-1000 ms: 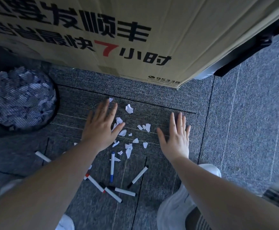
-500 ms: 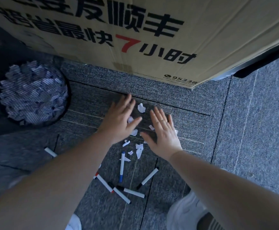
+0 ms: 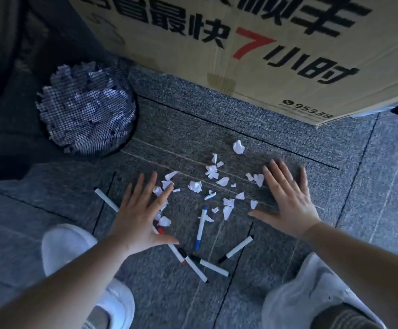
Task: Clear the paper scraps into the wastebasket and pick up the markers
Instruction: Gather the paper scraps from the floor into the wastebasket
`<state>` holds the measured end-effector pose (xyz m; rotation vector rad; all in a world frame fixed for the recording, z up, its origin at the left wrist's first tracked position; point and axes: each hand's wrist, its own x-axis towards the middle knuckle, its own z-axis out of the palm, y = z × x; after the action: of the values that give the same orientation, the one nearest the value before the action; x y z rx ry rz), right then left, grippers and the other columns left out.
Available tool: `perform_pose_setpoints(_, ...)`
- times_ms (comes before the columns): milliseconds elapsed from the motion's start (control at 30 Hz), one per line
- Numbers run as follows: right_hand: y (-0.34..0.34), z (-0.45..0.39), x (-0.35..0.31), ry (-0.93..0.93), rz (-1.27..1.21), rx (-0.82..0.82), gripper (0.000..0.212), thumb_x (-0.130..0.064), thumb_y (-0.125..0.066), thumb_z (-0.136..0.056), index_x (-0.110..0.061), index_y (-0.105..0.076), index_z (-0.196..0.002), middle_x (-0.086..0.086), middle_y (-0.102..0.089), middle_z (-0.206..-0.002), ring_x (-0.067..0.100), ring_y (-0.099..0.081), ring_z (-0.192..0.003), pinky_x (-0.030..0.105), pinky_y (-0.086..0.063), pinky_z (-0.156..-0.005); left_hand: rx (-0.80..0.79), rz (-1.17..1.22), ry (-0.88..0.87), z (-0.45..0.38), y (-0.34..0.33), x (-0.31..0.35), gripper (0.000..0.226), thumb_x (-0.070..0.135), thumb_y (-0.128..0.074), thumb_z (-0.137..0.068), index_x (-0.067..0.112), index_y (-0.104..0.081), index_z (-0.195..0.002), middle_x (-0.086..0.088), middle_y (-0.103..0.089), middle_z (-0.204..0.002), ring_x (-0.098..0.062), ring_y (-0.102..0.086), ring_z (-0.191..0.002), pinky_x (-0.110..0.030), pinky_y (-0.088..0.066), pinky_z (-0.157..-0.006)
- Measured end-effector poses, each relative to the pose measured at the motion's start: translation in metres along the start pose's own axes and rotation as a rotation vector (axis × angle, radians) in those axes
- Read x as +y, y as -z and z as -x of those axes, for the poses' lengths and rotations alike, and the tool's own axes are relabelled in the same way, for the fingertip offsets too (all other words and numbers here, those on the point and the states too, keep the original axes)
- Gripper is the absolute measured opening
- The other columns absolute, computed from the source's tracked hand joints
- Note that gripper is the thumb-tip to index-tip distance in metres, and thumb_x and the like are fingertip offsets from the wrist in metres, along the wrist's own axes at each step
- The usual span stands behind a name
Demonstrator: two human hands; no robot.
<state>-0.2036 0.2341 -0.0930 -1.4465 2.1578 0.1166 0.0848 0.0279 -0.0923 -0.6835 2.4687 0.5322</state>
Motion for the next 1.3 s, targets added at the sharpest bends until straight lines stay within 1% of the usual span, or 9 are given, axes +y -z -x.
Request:
perform_pose_setpoints(133, -0.008, -0.006, -0.030, 0.076, 0.051, -0.037, 0.108, -0.089, -0.027, -0.069, -0.023, 0.003, -0.149, 0.005, -0.006, -0.157, 0.026, -0.006, -0.144, 0.067, -0.003, -0.109, 0.046, 0.096, 0.010, -0.007, 0.000, 0.002, 0.118, 0.092, -0.033, -0.055, 0.033, 0.013, -0.146, -0.005, 0.023, -0.154, -0.022, 0.016, -0.142, -0.049, 0.001, -0.113)
perform_pose_setpoints(367, -0.016, -0.018, -0.058, 0.156, 0.093, 0.009, 0.114, -0.091, -0.033, -0.064, -0.024, 0.003, -0.149, 0.009, -0.005, -0.157, 0.028, -0.009, -0.143, 0.073, -0.001, -0.105, 0.067, 0.044, -0.144, -0.024, 0.006, 0.000, 0.121, 0.086, -0.040, -0.056, 0.029, 0.016, -0.146, -0.003, 0.026, -0.154, -0.021, 0.016, -0.143, -0.044, 0.005, -0.115)
perform_pose_setpoints(633, -0.017, -0.038, -0.082, 0.247, 0.091, 0.072, 0.100, -0.083, -0.032, -0.075, -0.024, 0.000, -0.149, 0.007, -0.006, -0.156, 0.024, -0.010, -0.144, 0.070, -0.005, -0.107, 0.097, -0.066, -0.282, -0.042, 0.013, 0.004, 0.118, 0.084, -0.040, -0.065, 0.014, 0.005, -0.149, -0.006, 0.008, -0.157, -0.023, 0.006, -0.145, -0.043, -0.003, -0.117)
perform_pose_setpoints(800, 0.000, -0.068, -0.078, 0.185, 0.097, 0.101, 0.094, -0.080, -0.029, -0.079, -0.027, 0.005, -0.148, 0.003, 0.001, -0.156, 0.022, -0.001, -0.143, 0.067, -0.002, -0.109, 0.151, -0.068, -0.288, -0.054, 0.020, 0.008, 0.105, 0.079, -0.032, -0.075, 0.008, -0.007, -0.148, -0.011, -0.007, -0.156, -0.025, -0.009, -0.144, -0.048, -0.019, -0.115)
perform_pose_setpoints(933, 0.010, -0.077, -0.074, 0.219, 0.070, 0.143, 0.090, -0.077, -0.033, -0.081, -0.025, -0.003, -0.148, 0.006, -0.007, -0.157, 0.023, -0.006, -0.144, 0.067, -0.003, -0.109, 0.211, -0.043, -0.278, -0.060, 0.026, 0.018, 0.096, 0.075, -0.031, -0.080, 0.008, -0.013, -0.147, -0.012, -0.012, -0.156, -0.023, -0.010, -0.144, -0.048, -0.015, -0.116)
perform_pose_setpoints(1033, 0.019, -0.074, -0.069, 0.316, 0.095, 0.130, 0.096, -0.081, -0.032, -0.077, -0.025, -0.001, -0.148, 0.009, -0.005, -0.157, 0.028, -0.006, -0.144, 0.069, -0.008, -0.108, 0.152, -0.037, -0.363, -0.055, 0.026, 0.010, 0.115, 0.085, -0.038, -0.069, 0.010, -0.005, -0.149, -0.009, -0.001, -0.157, -0.025, -0.002, -0.145, -0.045, -0.007, -0.118)
perform_pose_setpoints(1133, 0.023, -0.058, -0.050, 0.512, 0.163, 0.065, 0.102, -0.086, -0.031, -0.072, -0.028, 0.003, -0.148, 0.011, -0.007, -0.156, 0.030, -0.009, -0.143, 0.066, -0.004, -0.110, 0.074, -0.064, -0.405, -0.047, 0.024, -0.007, 0.123, 0.090, -0.041, -0.060, 0.018, 0.004, -0.149, -0.007, 0.008, -0.157, -0.027, 0.007, -0.144, -0.039, 0.003, -0.117)
perform_pose_setpoints(1200, 0.016, -0.046, -0.035, 0.592, 0.217, 0.003, 0.103, -0.087, -0.032, -0.070, -0.029, 0.004, -0.148, 0.011, -0.008, -0.157, 0.030, -0.011, -0.143, 0.065, -0.005, -0.110, 0.078, -0.071, -0.400, -0.045, 0.022, -0.014, 0.121, 0.088, -0.044, -0.060, 0.023, 0.007, -0.149, -0.007, 0.009, -0.157, -0.027, 0.007, -0.144, -0.040, 0.001, -0.116)
perform_pose_setpoints(1300, 0.004, -0.037, -0.024, 0.552, 0.261, -0.047, 0.103, -0.087, -0.034, -0.070, -0.030, 0.002, -0.148, 0.010, -0.011, -0.156, 0.032, -0.017, -0.142, 0.065, -0.011, -0.108, 0.099, -0.139, -0.426, -0.050, 0.020, -0.015, 0.120, 0.089, -0.041, -0.061, 0.023, 0.007, -0.149, -0.007, 0.005, -0.157, -0.027, 0.000, -0.144, -0.045, -0.007, -0.114)
